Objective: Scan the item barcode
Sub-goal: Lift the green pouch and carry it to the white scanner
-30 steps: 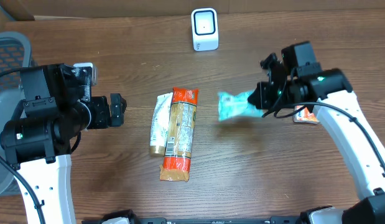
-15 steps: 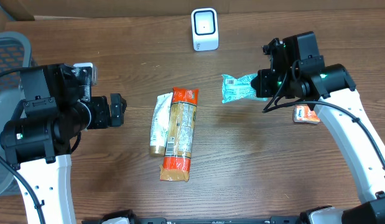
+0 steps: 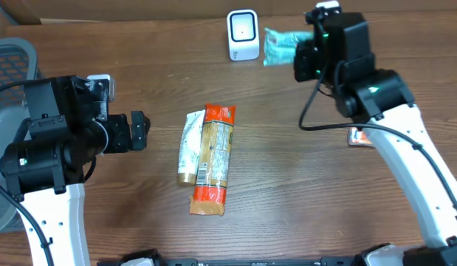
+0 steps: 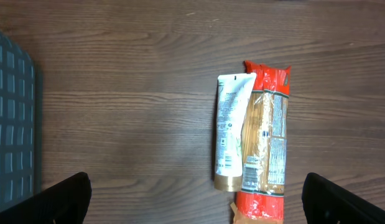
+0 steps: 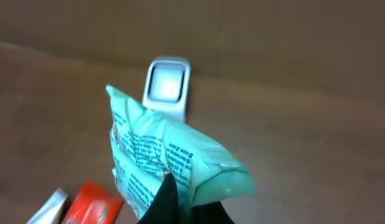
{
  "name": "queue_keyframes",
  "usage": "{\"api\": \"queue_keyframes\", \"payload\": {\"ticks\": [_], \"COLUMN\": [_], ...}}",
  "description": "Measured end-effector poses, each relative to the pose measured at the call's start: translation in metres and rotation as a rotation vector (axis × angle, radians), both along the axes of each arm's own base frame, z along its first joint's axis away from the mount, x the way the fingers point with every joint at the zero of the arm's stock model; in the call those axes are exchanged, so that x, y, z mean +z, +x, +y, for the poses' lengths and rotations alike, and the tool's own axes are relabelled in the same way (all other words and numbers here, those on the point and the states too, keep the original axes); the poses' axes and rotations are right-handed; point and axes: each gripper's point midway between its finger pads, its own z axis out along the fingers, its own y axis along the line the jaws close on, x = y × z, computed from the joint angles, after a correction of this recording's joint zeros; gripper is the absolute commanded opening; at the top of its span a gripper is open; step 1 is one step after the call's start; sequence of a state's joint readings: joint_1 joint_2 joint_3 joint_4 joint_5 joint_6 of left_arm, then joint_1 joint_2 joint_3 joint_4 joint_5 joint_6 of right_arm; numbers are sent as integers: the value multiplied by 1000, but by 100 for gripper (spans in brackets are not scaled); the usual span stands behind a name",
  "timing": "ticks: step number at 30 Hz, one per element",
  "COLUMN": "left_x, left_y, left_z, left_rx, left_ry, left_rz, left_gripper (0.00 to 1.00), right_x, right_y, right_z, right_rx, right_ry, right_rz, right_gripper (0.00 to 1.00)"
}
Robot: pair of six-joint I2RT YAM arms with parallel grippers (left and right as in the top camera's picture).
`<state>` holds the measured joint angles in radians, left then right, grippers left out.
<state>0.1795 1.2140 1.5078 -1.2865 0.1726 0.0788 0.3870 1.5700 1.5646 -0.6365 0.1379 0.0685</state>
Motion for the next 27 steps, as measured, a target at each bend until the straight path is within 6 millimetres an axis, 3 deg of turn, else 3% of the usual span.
{"api": "queue_keyframes", "payload": {"ticks": [5, 13, 27], "left_x": [0, 0, 0], "left_y": [0, 0, 0], "left_z": [0, 0, 0], "left_rx": [0, 0, 0], "left_ry": [0, 0, 0], "left_rz": [0, 0, 0], "left_gripper": [99, 100, 100], "right_x": [18, 17, -43], "right_y": [35, 82, 149], "right_z": [9, 10, 27], "right_rx": [-73, -52, 18], "right_ry": [-85, -350, -792], "right_rz": [-187, -366, -531], "right_gripper": [4, 4, 4]}}
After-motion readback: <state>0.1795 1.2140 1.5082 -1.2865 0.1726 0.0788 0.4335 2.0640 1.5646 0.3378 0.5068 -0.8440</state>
